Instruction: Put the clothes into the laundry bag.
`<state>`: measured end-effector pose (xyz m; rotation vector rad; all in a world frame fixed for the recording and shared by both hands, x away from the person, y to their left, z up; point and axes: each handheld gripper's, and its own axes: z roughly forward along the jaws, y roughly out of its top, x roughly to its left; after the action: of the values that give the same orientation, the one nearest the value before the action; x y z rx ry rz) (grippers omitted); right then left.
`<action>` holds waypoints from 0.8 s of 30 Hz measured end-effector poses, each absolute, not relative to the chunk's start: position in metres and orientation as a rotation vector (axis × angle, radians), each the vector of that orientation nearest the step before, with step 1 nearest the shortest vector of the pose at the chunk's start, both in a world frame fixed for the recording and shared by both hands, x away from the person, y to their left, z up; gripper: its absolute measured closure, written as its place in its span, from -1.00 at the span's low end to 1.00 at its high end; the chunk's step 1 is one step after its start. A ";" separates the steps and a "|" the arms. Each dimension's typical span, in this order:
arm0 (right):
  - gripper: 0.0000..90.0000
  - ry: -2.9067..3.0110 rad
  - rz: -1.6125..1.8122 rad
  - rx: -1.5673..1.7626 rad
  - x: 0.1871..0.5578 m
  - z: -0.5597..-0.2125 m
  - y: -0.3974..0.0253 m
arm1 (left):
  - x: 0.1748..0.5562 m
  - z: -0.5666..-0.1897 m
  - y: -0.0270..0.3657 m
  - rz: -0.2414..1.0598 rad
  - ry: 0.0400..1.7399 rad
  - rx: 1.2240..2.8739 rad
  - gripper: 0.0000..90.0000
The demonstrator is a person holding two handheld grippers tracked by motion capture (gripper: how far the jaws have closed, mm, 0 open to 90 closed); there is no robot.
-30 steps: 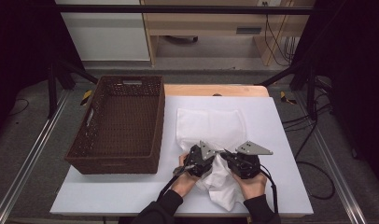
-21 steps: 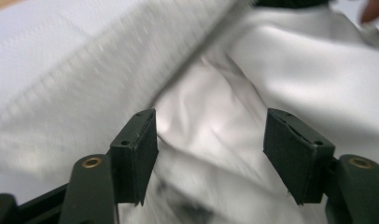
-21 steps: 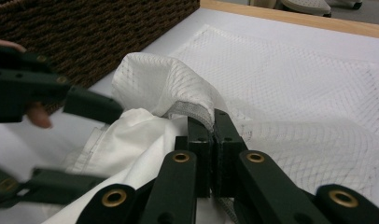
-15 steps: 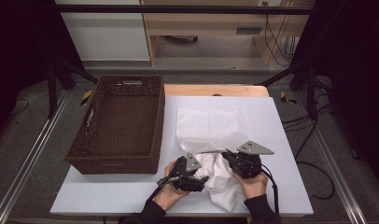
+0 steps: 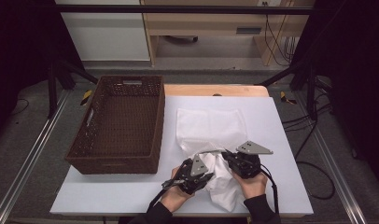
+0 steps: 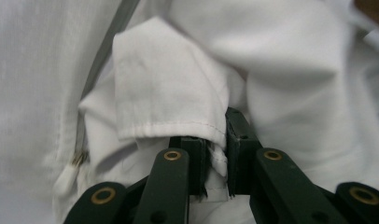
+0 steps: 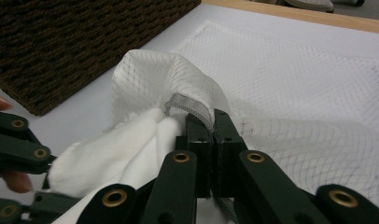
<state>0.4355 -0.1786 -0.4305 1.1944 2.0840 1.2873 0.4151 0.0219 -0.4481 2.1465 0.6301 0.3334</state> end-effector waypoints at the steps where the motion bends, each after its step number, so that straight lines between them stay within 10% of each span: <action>1: 0.96 2.079 1.292 1.193 0.435 -0.430 -0.179 | 0.415 -0.445 0.019 0.337 0.622 2.145 0.76; 16: 0.96 2.076 1.320 1.153 0.428 -0.422 -0.179 | 0.466 -0.475 -0.004 0.405 0.784 2.179 0.67; 24: 0.96 2.051 1.318 1.189 0.431 -0.425 -0.188 | 0.450 -0.456 0.016 0.373 0.771 2.157 -0.05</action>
<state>0.4308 -0.1880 -0.4245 1.1885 2.0514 1.3185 0.4498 0.0161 -0.4565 2.1570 0.7713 0.3725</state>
